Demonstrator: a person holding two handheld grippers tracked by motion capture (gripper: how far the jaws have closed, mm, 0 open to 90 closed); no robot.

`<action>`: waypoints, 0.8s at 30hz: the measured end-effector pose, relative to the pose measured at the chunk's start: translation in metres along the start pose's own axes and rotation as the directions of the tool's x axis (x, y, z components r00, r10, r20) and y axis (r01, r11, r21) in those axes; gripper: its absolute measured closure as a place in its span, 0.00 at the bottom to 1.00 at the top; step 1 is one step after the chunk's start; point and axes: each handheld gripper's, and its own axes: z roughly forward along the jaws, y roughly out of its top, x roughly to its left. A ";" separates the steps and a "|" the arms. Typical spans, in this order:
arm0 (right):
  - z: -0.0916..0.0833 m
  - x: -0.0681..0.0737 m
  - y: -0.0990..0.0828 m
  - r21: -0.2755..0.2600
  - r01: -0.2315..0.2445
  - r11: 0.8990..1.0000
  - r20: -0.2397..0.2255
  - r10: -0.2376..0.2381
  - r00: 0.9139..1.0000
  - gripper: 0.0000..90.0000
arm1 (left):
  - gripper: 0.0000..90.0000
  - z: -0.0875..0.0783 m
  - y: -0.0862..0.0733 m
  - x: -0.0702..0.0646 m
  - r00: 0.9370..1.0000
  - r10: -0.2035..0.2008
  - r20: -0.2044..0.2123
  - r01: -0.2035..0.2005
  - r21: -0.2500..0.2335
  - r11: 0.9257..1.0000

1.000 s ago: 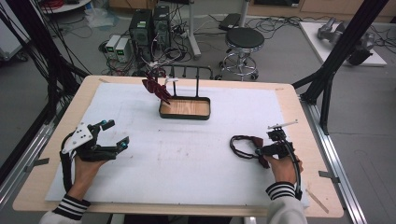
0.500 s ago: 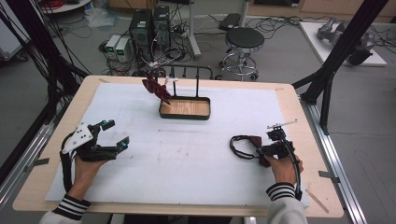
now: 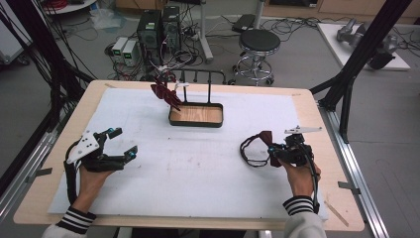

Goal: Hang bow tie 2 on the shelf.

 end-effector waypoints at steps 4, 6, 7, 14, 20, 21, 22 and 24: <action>-0.004 0.005 0.004 -0.062 0.043 0.997 -0.021 -0.044 0.999 0.86 | 0.14 0.000 0.000 0.000 1.000 0.001 -0.002 -0.001 0.000 1.000; -0.006 0.008 0.006 -0.105 0.054 0.993 -0.040 -0.059 0.997 0.86 | 0.14 0.000 0.000 0.000 1.000 -0.001 -0.002 0.001 0.003 1.000; -0.007 0.009 0.007 -0.128 0.062 0.990 -0.046 -0.068 0.997 0.86 | 0.14 0.000 0.000 0.000 1.000 -0.001 -0.002 0.001 0.004 1.000; -0.013 0.018 0.017 -0.239 0.099 0.966 -0.084 -0.122 0.989 0.86 | 0.14 0.000 0.000 0.000 1.000 -0.001 -0.003 0.001 0.004 1.000; -0.014 0.026 0.028 -0.286 0.123 0.950 -0.103 -0.158 0.982 0.86 | 0.14 0.000 0.000 0.000 1.000 -0.002 -0.001 0.002 0.002 1.000; -0.014 0.027 0.030 -0.300 0.128 0.945 -0.106 -0.167 0.980 0.86 | 0.14 0.000 0.000 0.000 1.000 -0.001 -0.003 0.001 -0.001 1.000; -0.014 0.028 0.032 -0.311 0.133 0.941 -0.107 -0.174 0.979 0.86 | 0.14 0.000 0.000 0.000 1.000 -0.002 -0.002 0.002 -0.001 1.000; -0.014 0.031 0.037 -0.319 0.136 0.938 -0.116 -0.181 0.977 0.86 | 0.14 0.000 0.000 0.000 1.000 -0.002 -0.001 0.002 -0.003 1.000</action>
